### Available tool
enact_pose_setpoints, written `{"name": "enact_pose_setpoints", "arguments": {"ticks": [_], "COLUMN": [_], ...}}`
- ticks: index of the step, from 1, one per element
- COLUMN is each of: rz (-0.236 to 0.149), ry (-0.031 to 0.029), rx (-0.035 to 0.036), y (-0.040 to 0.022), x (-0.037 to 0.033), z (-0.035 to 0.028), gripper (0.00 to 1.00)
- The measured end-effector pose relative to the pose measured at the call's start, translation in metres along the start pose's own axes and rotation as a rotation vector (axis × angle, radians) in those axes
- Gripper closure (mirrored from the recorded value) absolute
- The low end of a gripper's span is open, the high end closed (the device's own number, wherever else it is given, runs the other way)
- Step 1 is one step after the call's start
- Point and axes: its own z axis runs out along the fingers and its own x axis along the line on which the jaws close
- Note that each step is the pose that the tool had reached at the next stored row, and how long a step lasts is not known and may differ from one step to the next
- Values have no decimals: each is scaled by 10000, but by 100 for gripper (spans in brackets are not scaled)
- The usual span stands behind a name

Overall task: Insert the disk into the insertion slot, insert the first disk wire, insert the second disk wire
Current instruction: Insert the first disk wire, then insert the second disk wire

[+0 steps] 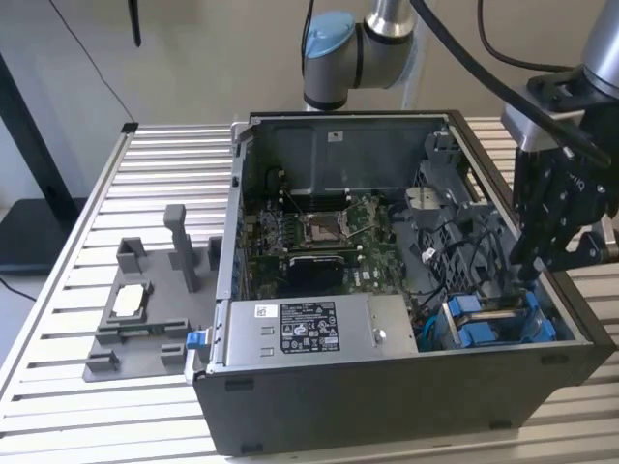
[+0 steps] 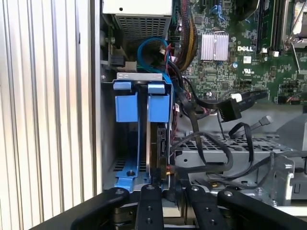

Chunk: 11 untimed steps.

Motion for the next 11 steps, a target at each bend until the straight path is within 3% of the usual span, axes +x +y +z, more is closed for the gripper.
{"name": "enact_pose_setpoints", "arguments": {"ticks": [11], "rz": [45], "ry": [8], "rx": [6], "y": [78], "x": [-112], "z": [-35], "gripper": [73]}}
